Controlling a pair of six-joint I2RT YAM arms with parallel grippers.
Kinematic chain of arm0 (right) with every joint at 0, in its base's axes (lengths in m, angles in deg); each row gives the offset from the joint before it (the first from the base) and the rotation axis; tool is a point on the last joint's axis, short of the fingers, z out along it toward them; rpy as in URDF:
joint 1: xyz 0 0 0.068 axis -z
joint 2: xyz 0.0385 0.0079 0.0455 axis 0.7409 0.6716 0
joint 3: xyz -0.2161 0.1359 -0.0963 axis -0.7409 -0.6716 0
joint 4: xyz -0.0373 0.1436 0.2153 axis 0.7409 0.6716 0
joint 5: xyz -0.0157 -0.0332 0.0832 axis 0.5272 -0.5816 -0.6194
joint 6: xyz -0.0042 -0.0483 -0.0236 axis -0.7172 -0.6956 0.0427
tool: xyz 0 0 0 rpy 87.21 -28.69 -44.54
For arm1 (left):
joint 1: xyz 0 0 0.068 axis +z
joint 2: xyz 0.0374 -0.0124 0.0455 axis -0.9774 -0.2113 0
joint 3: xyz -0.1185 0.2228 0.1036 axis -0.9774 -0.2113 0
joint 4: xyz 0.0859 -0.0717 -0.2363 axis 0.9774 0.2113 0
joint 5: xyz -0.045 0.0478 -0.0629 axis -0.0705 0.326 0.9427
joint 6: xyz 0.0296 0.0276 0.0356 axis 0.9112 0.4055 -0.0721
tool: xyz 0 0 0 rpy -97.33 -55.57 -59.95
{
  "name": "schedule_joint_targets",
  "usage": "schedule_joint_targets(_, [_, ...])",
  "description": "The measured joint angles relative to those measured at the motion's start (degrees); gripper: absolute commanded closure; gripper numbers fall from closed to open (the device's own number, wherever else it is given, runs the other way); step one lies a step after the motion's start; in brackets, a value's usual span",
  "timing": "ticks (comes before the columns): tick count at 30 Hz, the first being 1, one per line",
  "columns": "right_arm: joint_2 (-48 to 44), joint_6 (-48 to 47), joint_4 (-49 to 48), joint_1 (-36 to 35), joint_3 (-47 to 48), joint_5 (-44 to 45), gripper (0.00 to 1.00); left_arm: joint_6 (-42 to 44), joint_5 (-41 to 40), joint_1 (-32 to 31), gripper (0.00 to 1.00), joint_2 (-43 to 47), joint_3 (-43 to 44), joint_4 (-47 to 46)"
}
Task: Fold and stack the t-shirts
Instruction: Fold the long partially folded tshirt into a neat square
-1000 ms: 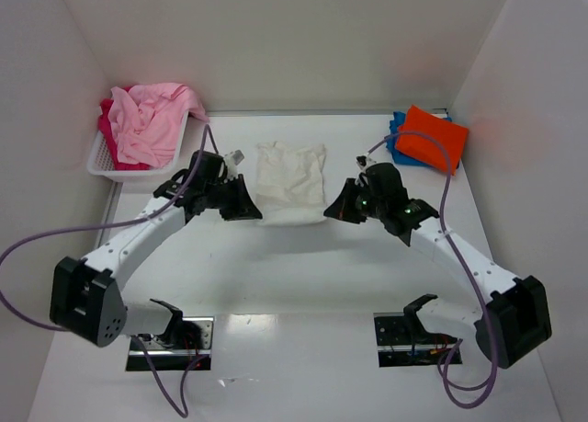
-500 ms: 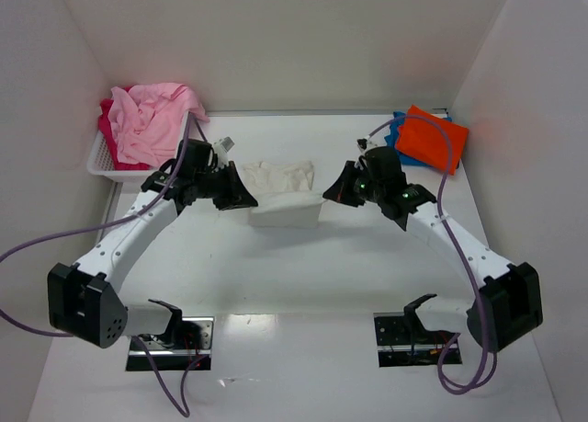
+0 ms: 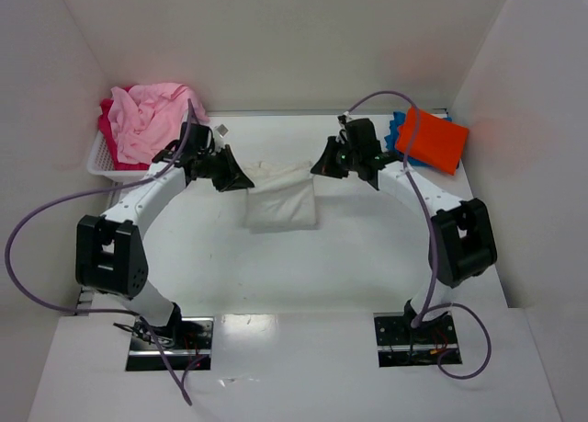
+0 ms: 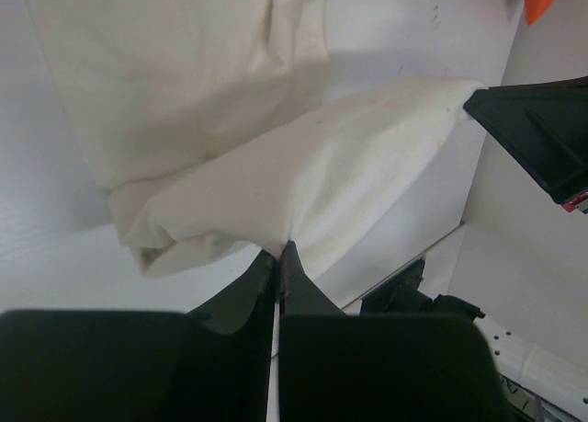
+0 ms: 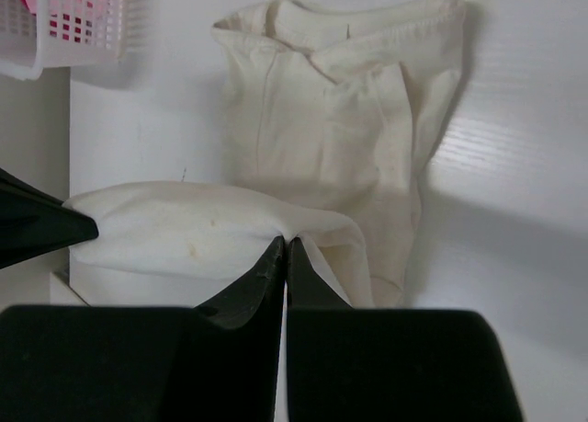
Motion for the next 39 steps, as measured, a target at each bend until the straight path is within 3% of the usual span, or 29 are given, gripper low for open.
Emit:
schedule_joint_targets(15, [16.5, -2.6, -1.7, 1.1, 12.8, -2.5, 0.97, 0.4, 4.1, 5.1, 0.99, -14.5, 6.1, -3.0])
schedule_joint_targets(19, [19.3, -3.0, -1.8, 1.4, 15.1, -2.3, 0.97, 1.6, 4.5, 6.1, 0.90, -18.5, 10.9, -3.0])
schedule_joint_targets(22, [19.9, -3.0, -1.9, 1.5, 15.4, -1.9, 0.97, 1.9, 4.7, 6.7, 0.75, -21.0, 13.9, -3.2])
schedule_joint_targets(24, [19.9, -3.2, -1.8, 1.7, 15.4, -1.3, 0.96, 2.5, 4.6, 7.2, 0.60, -22.4, 15.2, -3.4])
schedule_joint_targets(29, [20.5, -3.4, -2.0, 2.4, 15.5, 0.3, 0.90, 3.3, 3.9, 7.8, 0.53, -25.9, 17.6, -3.4])
schedule_joint_targets(30, [20.7, -3.4, -2.1, 2.5, 15.5, 0.6, 0.85, 3.5, 3.7, 7.9, 0.52, -26.6, 18.3, -3.3])
schedule_joint_targets(31, [20.8, -3.4, -2.2, 2.6, 15.6, 0.9, 0.75, 3.7, 3.6, 8.0, 0.50, -27.4, 19.2, -3.4])
schedule_joint_targets(34, [21.1, -3.1, -2.1, 3.0, 16.4, 2.0, 0.29, 4.8, 2.9, 8.1, 0.40, -29.1, 21.3, -3.6])
schedule_joint_targets(35, [21.3, -3.2, -2.2, 3.1, 17.0, 2.6, 0.20, 4.9, 2.6, 8.1, 0.38, -29.3, 21.8, -3.6])
schedule_joint_targets(37, [21.4, -3.5, -2.3, 3.3, 18.2, 3.7, 0.14, 5.5, 1.9, 8.2, 0.33, -29.5, 22.9, -3.4])
schedule_joint_targets(39, [21.3, -3.7, -2.5, 3.4, 18.9, 4.6, 0.13, 6.3, 1.2, 8.2, 0.31, -29.3, 23.9, -3.5])
